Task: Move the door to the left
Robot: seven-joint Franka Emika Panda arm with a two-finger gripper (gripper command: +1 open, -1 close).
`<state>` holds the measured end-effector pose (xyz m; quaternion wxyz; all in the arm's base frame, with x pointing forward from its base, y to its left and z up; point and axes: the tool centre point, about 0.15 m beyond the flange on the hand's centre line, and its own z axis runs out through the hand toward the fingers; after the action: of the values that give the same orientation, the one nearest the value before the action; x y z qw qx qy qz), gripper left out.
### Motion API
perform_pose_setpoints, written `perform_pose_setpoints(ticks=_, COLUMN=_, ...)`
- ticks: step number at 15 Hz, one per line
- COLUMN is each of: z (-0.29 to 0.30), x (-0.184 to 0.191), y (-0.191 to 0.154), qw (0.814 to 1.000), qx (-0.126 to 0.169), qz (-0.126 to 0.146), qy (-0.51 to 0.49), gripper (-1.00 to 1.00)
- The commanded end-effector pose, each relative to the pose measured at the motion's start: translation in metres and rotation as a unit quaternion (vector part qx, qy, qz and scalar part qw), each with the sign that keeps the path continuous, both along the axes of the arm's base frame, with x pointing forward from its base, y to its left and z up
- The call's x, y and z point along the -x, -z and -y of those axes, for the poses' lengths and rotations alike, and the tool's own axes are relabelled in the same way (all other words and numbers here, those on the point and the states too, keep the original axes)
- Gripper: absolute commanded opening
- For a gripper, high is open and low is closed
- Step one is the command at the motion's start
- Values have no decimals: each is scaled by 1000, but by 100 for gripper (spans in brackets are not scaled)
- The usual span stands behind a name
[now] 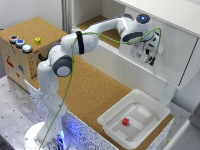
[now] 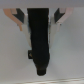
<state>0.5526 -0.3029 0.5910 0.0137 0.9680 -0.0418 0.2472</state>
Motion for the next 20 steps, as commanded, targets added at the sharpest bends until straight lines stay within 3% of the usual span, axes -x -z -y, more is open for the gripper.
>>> perform_pose_setpoints(ticks=1, z=-37, x=14, y=31, qw=995, qx=46, qz=58, qy=68, gripper=-100)
perform_pose_setpoints(ticks=12, z=-109, x=10, y=41, qw=997, qx=22, qz=62, qy=32, gripper=-100)
perform_pose_setpoints(ticks=20, z=-181, x=12, y=44, qw=997, qx=23, qz=66, qy=-25, gripper=-100)
